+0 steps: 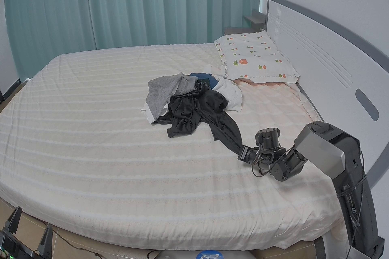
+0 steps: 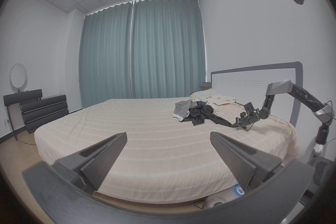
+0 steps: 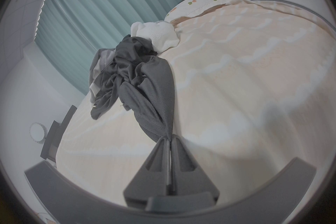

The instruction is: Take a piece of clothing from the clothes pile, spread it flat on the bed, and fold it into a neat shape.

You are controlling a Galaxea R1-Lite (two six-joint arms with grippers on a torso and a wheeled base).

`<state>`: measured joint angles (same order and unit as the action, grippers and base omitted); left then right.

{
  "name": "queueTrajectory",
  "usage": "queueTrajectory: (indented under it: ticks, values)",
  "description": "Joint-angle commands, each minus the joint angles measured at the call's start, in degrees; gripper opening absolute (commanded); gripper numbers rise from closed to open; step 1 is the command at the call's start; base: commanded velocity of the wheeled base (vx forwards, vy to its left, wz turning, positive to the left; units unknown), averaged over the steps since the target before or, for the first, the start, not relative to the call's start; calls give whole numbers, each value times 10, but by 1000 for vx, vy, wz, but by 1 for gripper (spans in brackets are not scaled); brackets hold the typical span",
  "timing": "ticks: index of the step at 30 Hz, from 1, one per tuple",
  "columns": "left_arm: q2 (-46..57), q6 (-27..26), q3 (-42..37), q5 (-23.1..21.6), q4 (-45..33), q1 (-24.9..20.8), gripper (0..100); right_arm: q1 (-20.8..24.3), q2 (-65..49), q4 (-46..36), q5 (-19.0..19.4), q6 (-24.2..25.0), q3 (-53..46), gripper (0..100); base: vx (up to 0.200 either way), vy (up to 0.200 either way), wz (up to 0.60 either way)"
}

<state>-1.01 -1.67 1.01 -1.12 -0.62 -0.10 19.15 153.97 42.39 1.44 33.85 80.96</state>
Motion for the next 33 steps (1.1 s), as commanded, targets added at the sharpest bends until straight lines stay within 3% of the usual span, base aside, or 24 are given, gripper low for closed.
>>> queueTrajectory:
  ticks: [1, 7, 13, 16, 22, 23, 33]
  values:
    - [10, 0, -10, 0, 0, 0, 100, 9, -83, 77, 19, -16, -146, 0, 0, 0, 0]
    - [10, 0, -10, 0, -1, 0, 100, 11, -152, 167, 54, -37, -310, 0, 0, 0, 0]
    - [10, 0, -9, 0, -1, 0, 100, 29, -216, 301, 84, -68, -534, 0, 0, 0, 0]
    - [10, 0, -10, 0, -1, 0, 100, 41, -222, 345, 86, -86, -603, 0, 0, 0, 0]
    - [10, 1, -9, 2, -1, 0, 100, 55, -190, 402, 85, -97, -648, 0, 0, 0, 0]
    - [10, 1, -9, 2, -1, 0, 100, 55, -187, 406, 86, -97, -647, 100, 0, 0, 0]
    - [9, 2, -9, 3, -1, 0, 100, 33, -187, 424, 85, -44, -589, 100, 0, 0, 0]
